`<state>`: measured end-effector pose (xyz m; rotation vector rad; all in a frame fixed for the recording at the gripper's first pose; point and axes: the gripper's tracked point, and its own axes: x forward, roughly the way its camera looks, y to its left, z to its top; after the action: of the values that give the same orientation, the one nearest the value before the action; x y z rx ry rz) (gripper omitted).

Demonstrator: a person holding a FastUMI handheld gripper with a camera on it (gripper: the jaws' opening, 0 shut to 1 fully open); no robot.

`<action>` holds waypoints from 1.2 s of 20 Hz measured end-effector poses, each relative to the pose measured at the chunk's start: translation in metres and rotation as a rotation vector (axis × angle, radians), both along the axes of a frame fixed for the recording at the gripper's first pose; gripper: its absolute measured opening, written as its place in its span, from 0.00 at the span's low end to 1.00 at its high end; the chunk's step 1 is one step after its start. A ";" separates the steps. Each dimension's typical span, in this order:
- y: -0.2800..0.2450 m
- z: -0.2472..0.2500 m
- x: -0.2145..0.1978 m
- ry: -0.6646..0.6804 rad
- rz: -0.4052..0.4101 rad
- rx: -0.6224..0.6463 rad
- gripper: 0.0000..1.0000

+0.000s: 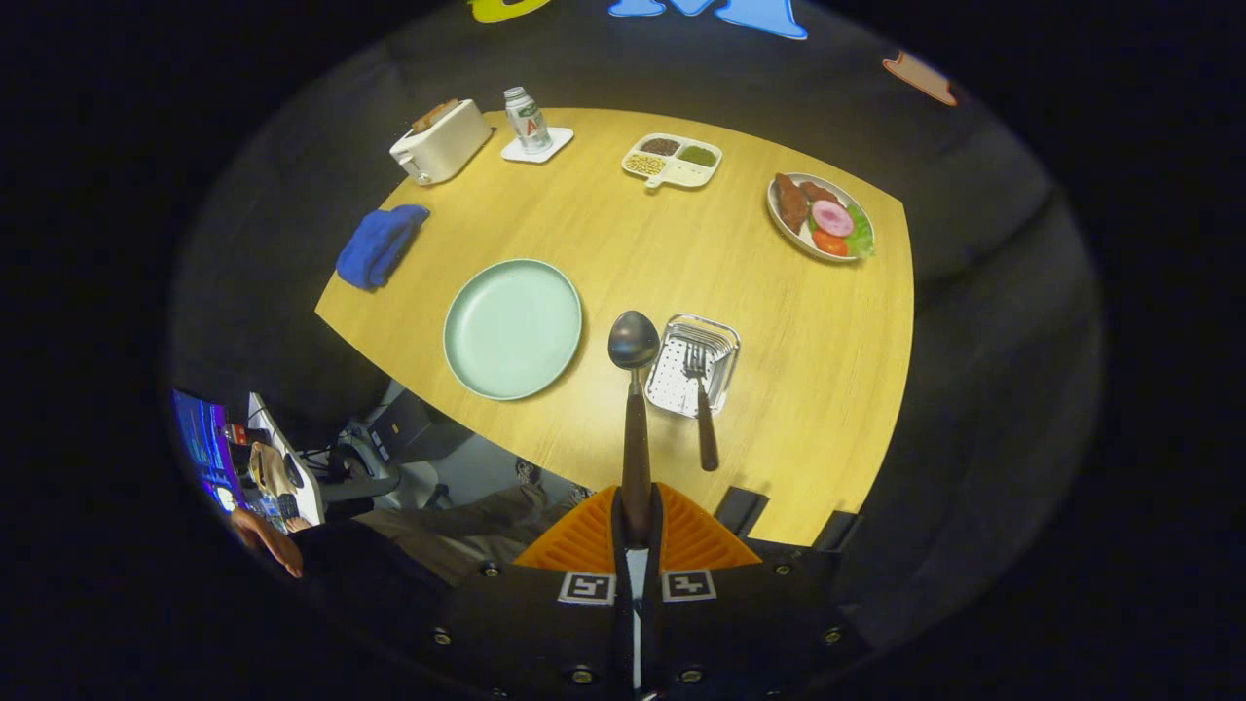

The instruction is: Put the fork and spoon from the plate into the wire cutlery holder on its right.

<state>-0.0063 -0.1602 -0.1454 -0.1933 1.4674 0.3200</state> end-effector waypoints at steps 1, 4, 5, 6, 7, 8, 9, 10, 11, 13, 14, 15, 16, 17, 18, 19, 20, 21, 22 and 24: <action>-0.010 -0.002 0.002 0.017 -0.011 -0.013 0.03; -0.020 -0.019 0.006 0.086 -0.044 -0.006 0.03; -0.022 -0.026 0.005 0.115 -0.052 0.000 0.03; -0.023 -0.033 0.008 0.138 -0.050 -0.002 0.03; -0.025 -0.040 0.010 0.153 -0.041 -0.009 0.03; -0.028 -0.045 0.014 0.168 -0.037 -0.017 0.03; -0.027 -0.050 0.019 0.180 -0.035 -0.019 0.03; -0.027 -0.054 0.022 0.192 -0.035 -0.022 0.03; -0.027 -0.056 0.025 0.201 -0.032 -0.025 0.03; -0.013 -0.056 0.029 0.216 -0.027 -0.021 0.03; -0.012 -0.057 0.030 0.223 -0.023 -0.018 0.03; -0.010 -0.059 0.032 0.231 -0.019 -0.018 0.03; -0.011 -0.061 0.033 0.238 -0.011 -0.025 0.03; -0.011 -0.063 0.033 0.246 -0.005 -0.034 0.03; -0.011 -0.065 0.035 0.251 -0.003 -0.037 0.03; -0.009 -0.067 0.036 0.257 -0.004 -0.037 0.03; -0.008 -0.069 0.037 0.263 -0.009 -0.035 0.03; -0.007 -0.071 0.038 0.268 -0.011 -0.034 0.03; -0.006 -0.072 0.039 0.272 -0.019 -0.031 0.03; -0.005 -0.073 0.043 0.262 -0.036 -0.027 0.05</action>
<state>0.0371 -0.1649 -0.2187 -0.1503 1.7329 0.3054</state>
